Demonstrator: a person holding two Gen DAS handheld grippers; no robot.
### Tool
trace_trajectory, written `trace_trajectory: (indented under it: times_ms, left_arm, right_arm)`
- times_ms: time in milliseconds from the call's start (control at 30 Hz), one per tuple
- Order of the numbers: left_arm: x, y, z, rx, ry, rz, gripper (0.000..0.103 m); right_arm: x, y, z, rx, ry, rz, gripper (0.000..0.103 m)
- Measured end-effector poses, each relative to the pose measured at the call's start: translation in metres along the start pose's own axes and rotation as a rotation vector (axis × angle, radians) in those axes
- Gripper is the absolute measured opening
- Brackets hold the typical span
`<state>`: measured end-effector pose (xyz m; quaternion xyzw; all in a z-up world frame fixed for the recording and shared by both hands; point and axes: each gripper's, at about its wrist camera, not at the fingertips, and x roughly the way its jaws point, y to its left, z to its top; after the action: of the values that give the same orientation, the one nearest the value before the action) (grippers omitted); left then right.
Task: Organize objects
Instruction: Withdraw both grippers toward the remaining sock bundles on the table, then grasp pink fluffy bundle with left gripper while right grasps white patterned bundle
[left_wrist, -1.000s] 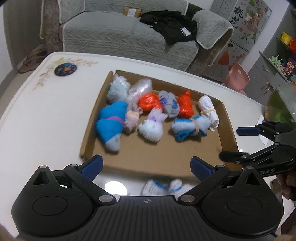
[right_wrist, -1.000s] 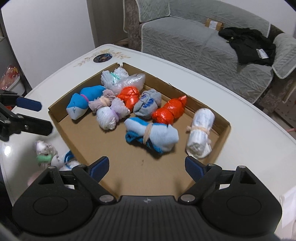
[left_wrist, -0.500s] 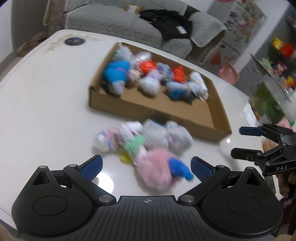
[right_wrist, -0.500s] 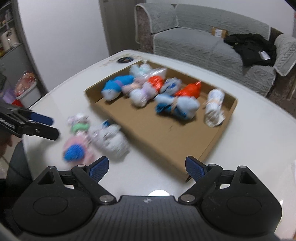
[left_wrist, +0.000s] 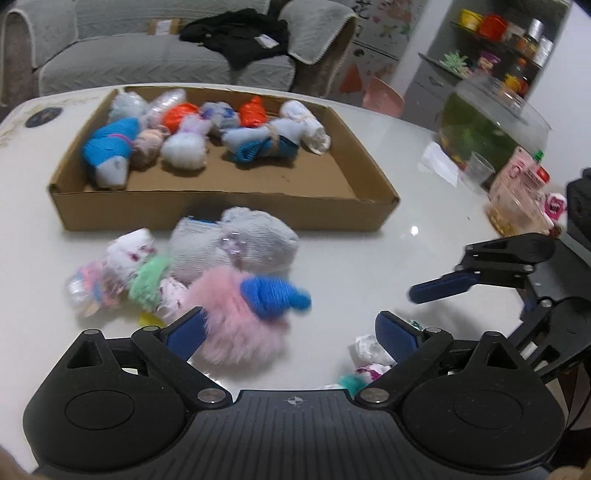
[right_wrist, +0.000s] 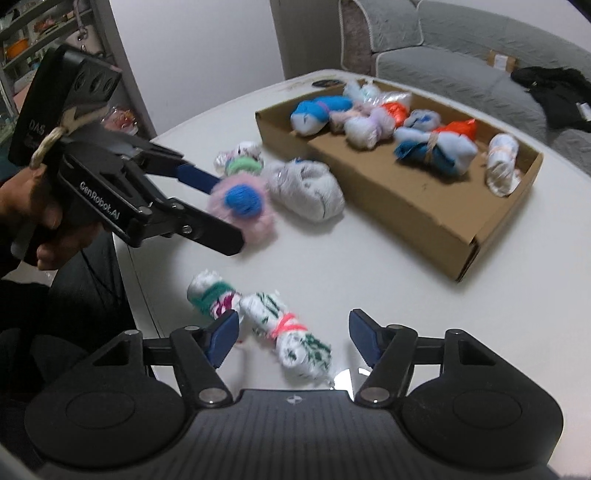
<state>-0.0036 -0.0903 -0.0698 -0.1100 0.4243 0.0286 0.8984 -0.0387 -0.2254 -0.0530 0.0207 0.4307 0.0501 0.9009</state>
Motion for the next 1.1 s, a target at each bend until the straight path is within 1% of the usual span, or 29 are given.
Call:
trace_trajectory:
  times_ms: [67, 133, 200, 233, 300, 467, 600, 667, 733, 767, 833, 900, 933, 967, 1100]
  left_arm:
    - [0.005, -0.003, -0.001, 0.011, 0.021, -0.004, 0.096]
    - [0.008, -0.007, -0.003, 0.032, 0.039, -0.016, 0.095]
    - [0.007, -0.011, -0.005, 0.050, 0.052, -0.030, 0.094]
    - [0.006, -0.012, -0.005, 0.059, 0.052, -0.025, 0.095]
    - [0.005, -0.011, -0.003, 0.060, 0.050, 0.011, 0.097]
    - [0.009, -0.008, 0.005, 0.055, 0.033, 0.057, 0.097]
    - [0.015, -0.011, 0.013, 0.085, 0.027, 0.071, 0.098]
    - [0.020, -0.013, 0.017, 0.089, 0.031, 0.070, 0.096]
    - [0.020, -0.017, 0.020, 0.101, 0.023, 0.053, 0.096]
    - [0.022, -0.019, 0.020, 0.112, 0.027, 0.050, 0.095]
    - [0.028, -0.019, 0.020, 0.112, 0.060, 0.048, 0.086]
    - [0.032, -0.011, 0.019, 0.068, 0.091, 0.028, 0.060]
    - [0.033, -0.007, 0.018, 0.045, 0.103, 0.017, 0.055]
    - [0.033, -0.005, 0.018, 0.035, 0.100, 0.016, 0.049]
    - [0.031, -0.001, 0.022, 0.001, 0.122, 0.016, 0.043]
  right_arm:
    - [0.005, 0.000, -0.002, 0.002, 0.009, 0.003, 0.061]
    - [0.009, -0.001, -0.004, 0.003, 0.017, 0.004, 0.054]
    - [0.011, -0.002, -0.003, 0.001, 0.027, 0.009, 0.049]
    - [0.012, -0.001, -0.002, -0.004, 0.032, 0.010, 0.049]
    - [0.013, 0.000, -0.001, -0.020, 0.044, 0.005, 0.049]
    - [0.017, -0.001, 0.003, -0.028, 0.057, 0.003, 0.049]
    - [0.022, 0.002, 0.005, -0.051, 0.073, 0.011, 0.048]
    - [0.022, 0.003, 0.007, -0.058, 0.079, 0.009, 0.039]
    - [0.022, 0.003, 0.008, -0.061, 0.089, 0.014, 0.027]
    - [0.022, 0.004, 0.009, -0.067, 0.100, 0.015, 0.024]
    - [0.022, 0.005, 0.010, -0.079, 0.116, 0.015, 0.022]
    - [0.022, 0.004, 0.011, -0.087, 0.129, 0.006, 0.022]
    - [0.022, 0.003, 0.012, -0.089, 0.134, 0.005, 0.022]
    - [0.022, 0.002, 0.013, -0.089, 0.136, 0.002, 0.022]
    - [0.023, -0.001, 0.015, -0.089, 0.153, -0.005, 0.022]
